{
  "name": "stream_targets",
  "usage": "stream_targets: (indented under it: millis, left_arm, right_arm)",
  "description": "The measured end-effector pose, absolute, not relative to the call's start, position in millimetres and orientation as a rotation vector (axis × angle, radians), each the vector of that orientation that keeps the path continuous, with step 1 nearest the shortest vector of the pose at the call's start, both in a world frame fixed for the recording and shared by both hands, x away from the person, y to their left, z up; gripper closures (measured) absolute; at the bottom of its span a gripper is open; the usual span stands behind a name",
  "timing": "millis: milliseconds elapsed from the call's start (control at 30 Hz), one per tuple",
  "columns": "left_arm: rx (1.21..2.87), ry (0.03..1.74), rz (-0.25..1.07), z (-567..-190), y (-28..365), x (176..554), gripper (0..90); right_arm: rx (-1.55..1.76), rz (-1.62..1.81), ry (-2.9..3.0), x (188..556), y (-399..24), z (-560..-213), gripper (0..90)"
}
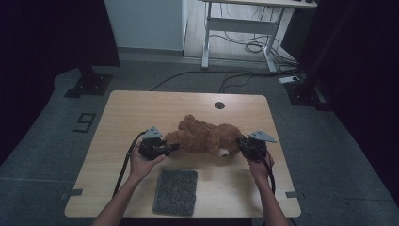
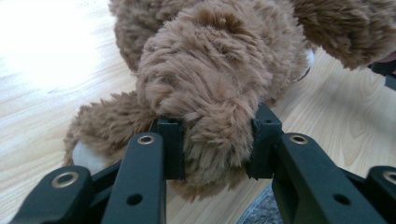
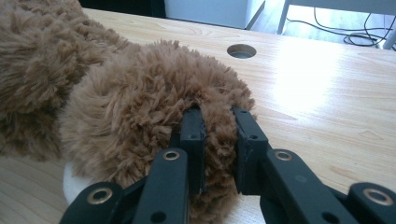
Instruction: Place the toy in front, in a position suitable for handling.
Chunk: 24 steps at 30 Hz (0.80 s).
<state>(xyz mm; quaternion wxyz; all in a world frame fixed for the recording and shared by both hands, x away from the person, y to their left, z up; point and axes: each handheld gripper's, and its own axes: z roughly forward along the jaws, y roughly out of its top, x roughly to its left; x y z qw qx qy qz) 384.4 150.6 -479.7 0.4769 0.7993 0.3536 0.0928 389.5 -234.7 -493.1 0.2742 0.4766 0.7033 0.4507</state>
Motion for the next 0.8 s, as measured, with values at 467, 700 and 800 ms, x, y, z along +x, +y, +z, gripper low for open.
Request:
stream_targets:
  millis: [467, 700, 800]
  left_arm:
    - [1.956, 0.927, 0.202, -487, 174, 353, 30.1]
    - [1.962, 0.98, 0.209, -489, 195, 329, 25.1]
    - [1.963, 1.001, 0.177, -494, 199, 324, 24.8]
  right_arm:
    - [1.291, 1.318, 1.862, 372, -237, -505, 75.1]
    - [1.302, 1.353, 1.839, 369, -233, -509, 74.9]
    - [1.307, 1.366, 1.827, 368, -233, -511, 74.6]
